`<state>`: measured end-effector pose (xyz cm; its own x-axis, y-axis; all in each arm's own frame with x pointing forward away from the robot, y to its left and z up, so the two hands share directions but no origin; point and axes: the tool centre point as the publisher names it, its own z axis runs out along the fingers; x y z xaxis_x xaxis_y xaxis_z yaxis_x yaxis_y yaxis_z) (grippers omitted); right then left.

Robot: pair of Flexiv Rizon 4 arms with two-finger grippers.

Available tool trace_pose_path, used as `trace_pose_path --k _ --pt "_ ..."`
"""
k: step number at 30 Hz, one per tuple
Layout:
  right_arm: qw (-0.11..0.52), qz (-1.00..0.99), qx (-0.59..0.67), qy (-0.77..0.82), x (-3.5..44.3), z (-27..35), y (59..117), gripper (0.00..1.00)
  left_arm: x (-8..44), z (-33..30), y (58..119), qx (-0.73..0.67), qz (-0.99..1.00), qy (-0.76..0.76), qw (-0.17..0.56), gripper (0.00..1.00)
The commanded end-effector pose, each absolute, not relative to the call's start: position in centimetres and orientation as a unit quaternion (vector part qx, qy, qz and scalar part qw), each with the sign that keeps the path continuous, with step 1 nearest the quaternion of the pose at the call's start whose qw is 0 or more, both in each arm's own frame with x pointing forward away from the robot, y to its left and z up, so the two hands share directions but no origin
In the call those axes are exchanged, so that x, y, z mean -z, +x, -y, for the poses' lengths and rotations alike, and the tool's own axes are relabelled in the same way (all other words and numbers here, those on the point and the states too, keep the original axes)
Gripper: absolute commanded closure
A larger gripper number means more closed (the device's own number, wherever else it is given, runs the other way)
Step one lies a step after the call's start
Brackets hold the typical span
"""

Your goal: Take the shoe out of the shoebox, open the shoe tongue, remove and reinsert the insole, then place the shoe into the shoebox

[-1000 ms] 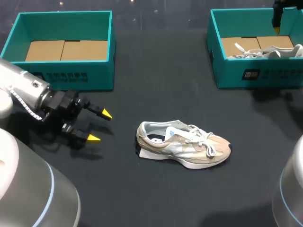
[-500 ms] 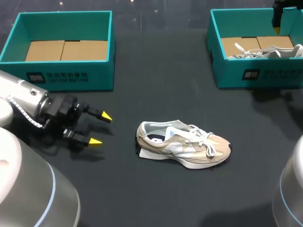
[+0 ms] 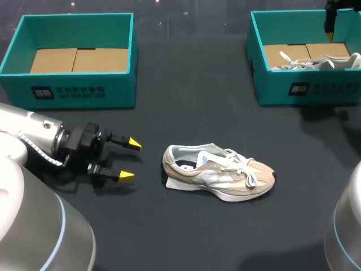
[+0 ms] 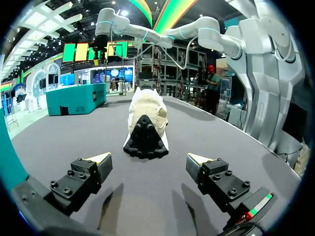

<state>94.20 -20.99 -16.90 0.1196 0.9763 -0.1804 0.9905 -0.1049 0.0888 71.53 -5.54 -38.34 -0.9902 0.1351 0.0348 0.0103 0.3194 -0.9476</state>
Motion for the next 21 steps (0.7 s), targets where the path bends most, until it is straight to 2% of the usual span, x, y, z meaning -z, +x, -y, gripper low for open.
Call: trace_pose_path --k 1,14,21 --pt "0.094 -0.662 0.039 0.742 16.9 21.0 94.2 0.0 38.1 5.5 71.1 -0.58 0.812 -0.04 0.046 0.0" --pt "0.094 -0.662 0.039 0.742 16.9 21.0 94.2 0.0 38.9 4.6 71.0 -0.588 0.808 -0.021 0.03 0.0" --pt "0.094 -0.662 0.039 0.742 16.9 21.0 94.2 0.0 39.3 6.2 70.9 -0.595 0.803 -0.011 0.028 0.0"
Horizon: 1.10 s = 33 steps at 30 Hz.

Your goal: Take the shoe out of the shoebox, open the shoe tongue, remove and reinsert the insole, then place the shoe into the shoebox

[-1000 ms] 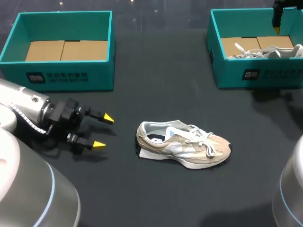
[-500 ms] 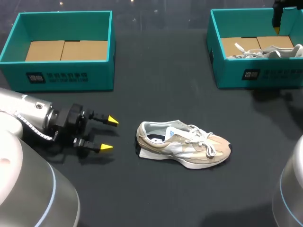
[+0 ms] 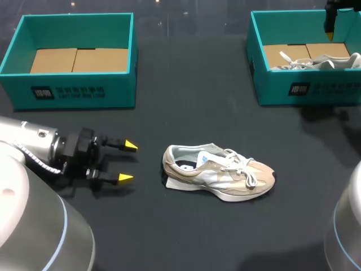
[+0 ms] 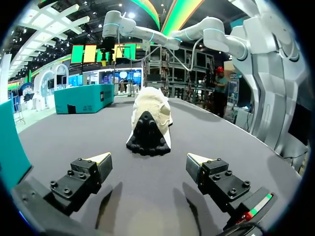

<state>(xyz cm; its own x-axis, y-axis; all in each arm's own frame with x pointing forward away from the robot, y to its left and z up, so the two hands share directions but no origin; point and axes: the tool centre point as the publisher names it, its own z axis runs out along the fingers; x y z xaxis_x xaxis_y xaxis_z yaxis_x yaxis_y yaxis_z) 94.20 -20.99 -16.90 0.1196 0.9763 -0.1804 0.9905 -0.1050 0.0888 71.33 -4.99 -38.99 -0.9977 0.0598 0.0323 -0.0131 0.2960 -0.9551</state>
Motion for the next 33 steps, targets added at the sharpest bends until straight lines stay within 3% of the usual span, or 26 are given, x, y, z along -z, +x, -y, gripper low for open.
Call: trace_pose_path --k 1,33 --pt "0.094 -0.662 0.039 0.742 16.9 21.0 94.2 0.0 39.3 6.5 70.8 -0.596 0.802 -0.011 0.028 0.0" --pt "0.094 -0.662 0.039 0.742 16.9 21.0 94.2 0.0 39.9 12.8 71.1 -0.597 0.802 -0.005 0.03 0.0"
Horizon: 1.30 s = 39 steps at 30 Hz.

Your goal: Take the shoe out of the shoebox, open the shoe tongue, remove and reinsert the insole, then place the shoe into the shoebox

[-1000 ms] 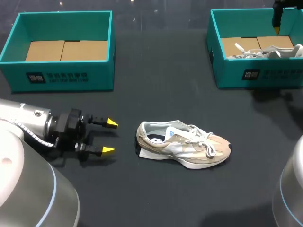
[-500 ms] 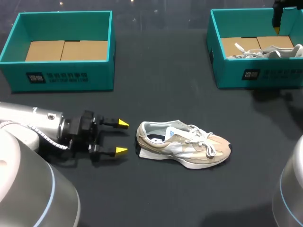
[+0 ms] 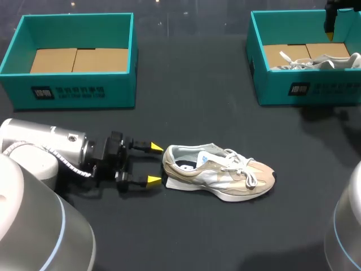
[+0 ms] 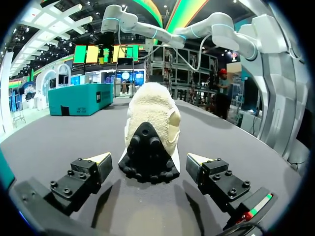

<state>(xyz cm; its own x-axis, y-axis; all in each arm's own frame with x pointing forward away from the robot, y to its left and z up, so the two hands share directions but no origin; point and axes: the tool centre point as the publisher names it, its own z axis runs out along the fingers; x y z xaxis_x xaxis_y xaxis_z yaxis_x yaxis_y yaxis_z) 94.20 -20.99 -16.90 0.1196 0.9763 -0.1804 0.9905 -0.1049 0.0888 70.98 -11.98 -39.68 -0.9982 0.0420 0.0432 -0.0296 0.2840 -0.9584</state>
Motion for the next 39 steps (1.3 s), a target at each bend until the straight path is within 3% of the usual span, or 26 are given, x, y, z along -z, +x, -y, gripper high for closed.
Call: trace_pose_path --k 1,39 --pt "0.094 -0.662 0.039 0.742 16.9 21.0 94.2 0.0 40.0 13.0 71.2 -0.597 0.802 -0.006 0.031 0.0" --pt "0.094 -0.662 0.039 0.742 16.9 21.0 94.2 0.0 41.3 17.8 71.1 -0.595 0.8 -0.041 0.068 0.0"
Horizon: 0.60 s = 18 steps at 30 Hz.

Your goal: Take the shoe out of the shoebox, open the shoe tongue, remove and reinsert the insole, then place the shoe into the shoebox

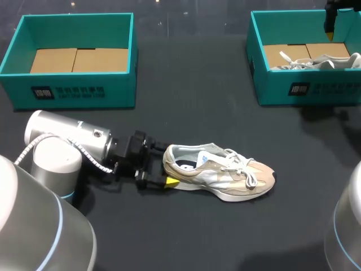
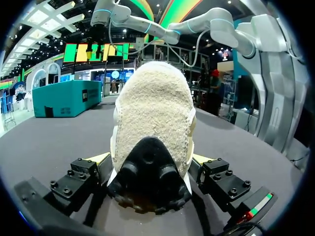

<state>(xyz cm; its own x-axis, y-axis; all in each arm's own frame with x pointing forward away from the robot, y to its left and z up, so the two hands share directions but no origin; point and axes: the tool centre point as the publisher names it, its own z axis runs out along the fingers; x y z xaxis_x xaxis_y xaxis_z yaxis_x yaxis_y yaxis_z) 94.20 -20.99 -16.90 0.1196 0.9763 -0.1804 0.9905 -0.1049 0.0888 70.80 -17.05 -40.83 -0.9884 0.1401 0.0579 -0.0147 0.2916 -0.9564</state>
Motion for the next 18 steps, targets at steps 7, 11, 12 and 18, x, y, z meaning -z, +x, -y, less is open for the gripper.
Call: trace_pose_path --k 7,11,12,18 --pt "0.094 -0.662 0.039 0.742 16.9 21.0 94.2 0.0 41.5 18.7 71.1 -0.599 0.796 -0.041 0.075 0.0" --pt "0.094 -0.662 0.039 0.742 16.9 21.0 94.2 0.0 41.6 19.1 71.1 -0.602 0.794 -0.041 0.077 0.0" --pt "0.094 -0.662 0.039 0.742 16.9 21.0 94.2 0.0 41.6 19.2 71.0 -0.603 0.793 -0.041 0.078 0.0" --pt "0.094 -0.662 0.039 0.742 16.9 21.0 94.2 0.0 41.5 19.2 70.7 -0.611 0.787 -0.041 0.074 1.0"
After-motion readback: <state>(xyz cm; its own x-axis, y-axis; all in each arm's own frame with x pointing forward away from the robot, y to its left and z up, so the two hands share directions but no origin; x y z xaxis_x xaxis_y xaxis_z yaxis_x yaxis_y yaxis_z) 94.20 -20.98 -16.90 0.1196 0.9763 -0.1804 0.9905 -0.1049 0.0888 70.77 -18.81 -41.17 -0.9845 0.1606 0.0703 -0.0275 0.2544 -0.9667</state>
